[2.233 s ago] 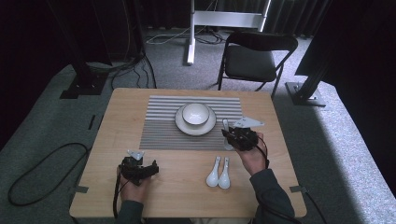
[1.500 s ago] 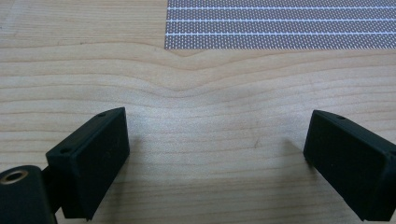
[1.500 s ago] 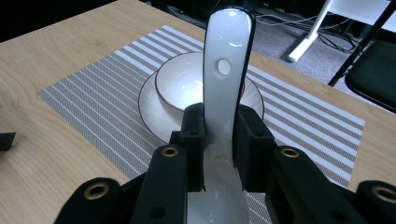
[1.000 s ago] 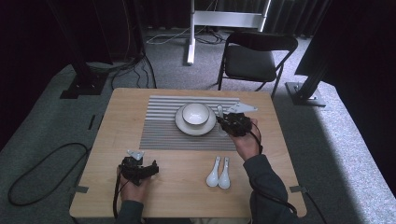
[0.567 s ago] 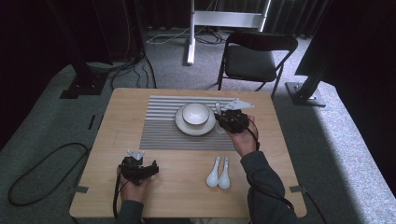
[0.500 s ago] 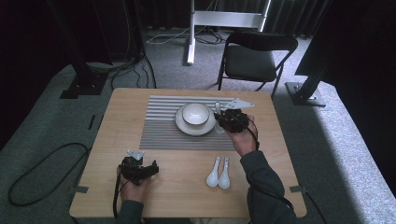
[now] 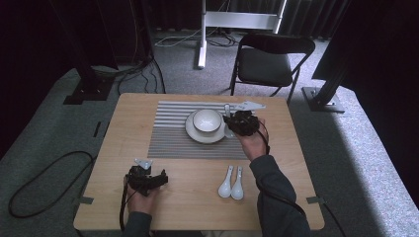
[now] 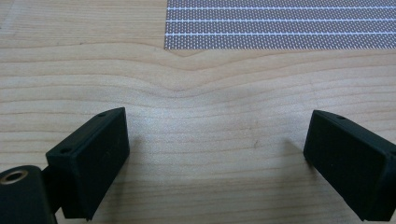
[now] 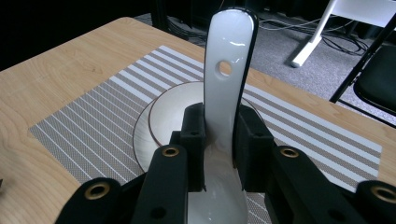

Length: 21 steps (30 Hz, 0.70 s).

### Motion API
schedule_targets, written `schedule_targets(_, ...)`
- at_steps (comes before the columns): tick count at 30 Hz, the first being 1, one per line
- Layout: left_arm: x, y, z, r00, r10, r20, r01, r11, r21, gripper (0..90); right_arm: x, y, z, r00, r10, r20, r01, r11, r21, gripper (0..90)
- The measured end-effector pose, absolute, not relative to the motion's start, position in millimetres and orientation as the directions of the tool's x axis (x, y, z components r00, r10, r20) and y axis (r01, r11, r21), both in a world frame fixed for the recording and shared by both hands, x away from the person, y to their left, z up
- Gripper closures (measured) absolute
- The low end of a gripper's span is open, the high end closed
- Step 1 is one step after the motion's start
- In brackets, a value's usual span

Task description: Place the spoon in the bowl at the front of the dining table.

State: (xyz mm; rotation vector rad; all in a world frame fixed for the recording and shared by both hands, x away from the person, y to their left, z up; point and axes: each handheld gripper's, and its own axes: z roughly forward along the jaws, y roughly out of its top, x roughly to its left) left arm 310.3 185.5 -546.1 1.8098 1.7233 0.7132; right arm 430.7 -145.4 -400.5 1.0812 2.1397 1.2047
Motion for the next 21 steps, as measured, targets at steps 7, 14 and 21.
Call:
schedule_targets(7, 310.4, 185.5, -546.2, 0.044, 0.999, 0.012, 0.715, -0.04, 0.698, 7.2, 438.8, -140.0, -400.4, -0.585, 0.811, -0.004, 0.413, 0.302, 0.859, 75.4)
schedule_targets(14, 310.4, 185.5, -546.2, 0.045, 0.999, 0.013, 0.715, -0.041, 0.698, 7.2, 446.6, -138.3, -399.8, -0.572, 0.82, 0.008, 0.425, 0.288, 0.858, 75.5)
schedule_targets(21, 310.4, 185.4, -546.2, 0.043, 0.999, 0.013, 0.715, -0.04, 0.698, 7.2, 454.4, -137.1, -398.6, -0.57, 0.822, 0.017, 0.43, 0.281, 0.858, 75.6)
